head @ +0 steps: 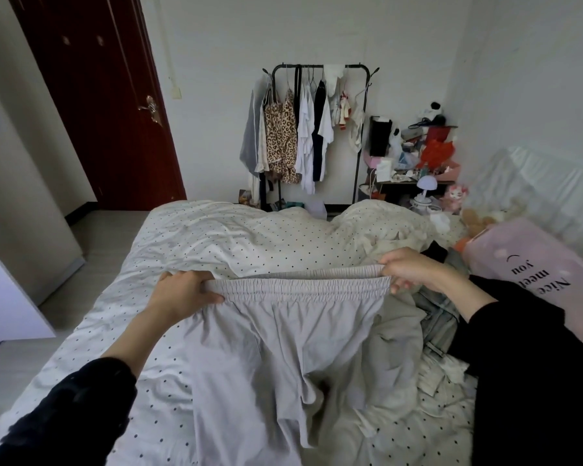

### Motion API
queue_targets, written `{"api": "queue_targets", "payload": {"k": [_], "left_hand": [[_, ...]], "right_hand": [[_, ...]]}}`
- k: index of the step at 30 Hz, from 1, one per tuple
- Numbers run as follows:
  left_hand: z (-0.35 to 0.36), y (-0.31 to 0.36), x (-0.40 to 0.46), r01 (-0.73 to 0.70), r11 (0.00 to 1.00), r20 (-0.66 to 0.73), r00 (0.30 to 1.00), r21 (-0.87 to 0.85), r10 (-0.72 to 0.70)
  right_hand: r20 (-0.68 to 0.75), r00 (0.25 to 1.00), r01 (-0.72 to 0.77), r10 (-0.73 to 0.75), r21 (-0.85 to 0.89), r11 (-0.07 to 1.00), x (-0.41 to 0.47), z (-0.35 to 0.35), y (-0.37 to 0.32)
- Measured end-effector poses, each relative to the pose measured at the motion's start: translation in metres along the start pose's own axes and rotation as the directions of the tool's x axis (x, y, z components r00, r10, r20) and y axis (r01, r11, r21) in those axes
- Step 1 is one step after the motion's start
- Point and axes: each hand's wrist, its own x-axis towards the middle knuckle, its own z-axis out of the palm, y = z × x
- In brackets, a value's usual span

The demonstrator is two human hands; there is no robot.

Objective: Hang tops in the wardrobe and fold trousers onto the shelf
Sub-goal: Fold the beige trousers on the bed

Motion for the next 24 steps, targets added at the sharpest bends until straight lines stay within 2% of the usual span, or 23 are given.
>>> {"api": "queue_targets", "payload": {"k": [3,5,8,10,11,14,16,18,19,21,24], "left_hand": [[-0.005,-0.003,0.001,0.061,0.992,0.041,0.998,-0.113,-0.057],[-0.007,-0.003,0.002,0.087,0.988,0.062,0.995,-0.130,-0.079],[-0.012,-0.002,0.008,0.089,0.996,0.061,0.994,-0.021,-0.088],[-0.018,-0.002,0.010,0.079,0.994,0.101,0.991,0.072,-0.086],[-0.021,-0.003,0.011,0.063,0.991,0.137,0.987,0.116,-0.079],[-0.029,0.001,0.009,-0.024,0.981,0.166,0.986,0.192,-0.009],[-0.033,0.007,0.010,-0.104,0.978,0.113,0.990,0.183,0.085],[-0.040,0.012,0.010,-0.212,0.962,0.036,0.977,0.172,0.209],[-0.043,0.013,0.011,-0.290,0.935,-0.049,0.951,0.206,0.306],[-0.050,0.014,0.013,-0.405,0.856,-0.234,0.842,0.321,0.486],[-0.063,0.019,0.017,-0.452,0.812,-0.390,0.718,0.370,0.577]], "right_hand": [[0.044,0.999,-0.016,0.000,0.363,0.932,0.001,0.001,0.008],[0.094,0.995,-0.006,-0.042,0.462,0.887,0.002,0.002,0.009],[0.165,0.977,0.033,-0.134,0.506,0.862,0.000,0.003,0.003],[0.197,0.966,0.057,-0.168,0.470,0.881,-0.001,0.005,-0.003],[0.163,0.969,0.104,-0.186,0.411,0.906,-0.002,0.006,-0.006],[-0.140,0.947,0.292,-0.289,0.001,0.956,-0.001,0.005,-0.019],[-0.319,0.887,0.327,-0.333,-0.073,0.942,0.002,-0.002,-0.027],[-0.387,0.855,0.343,-0.346,-0.079,0.936,0.005,-0.014,-0.033],[-0.392,0.851,0.353,-0.349,-0.064,0.933,0.005,-0.021,-0.035],[-0.377,0.841,0.405,-0.387,-0.035,0.914,0.000,-0.034,-0.038],[-0.342,0.810,0.492,-0.477,-0.047,0.869,-0.016,-0.048,-0.049]]}}
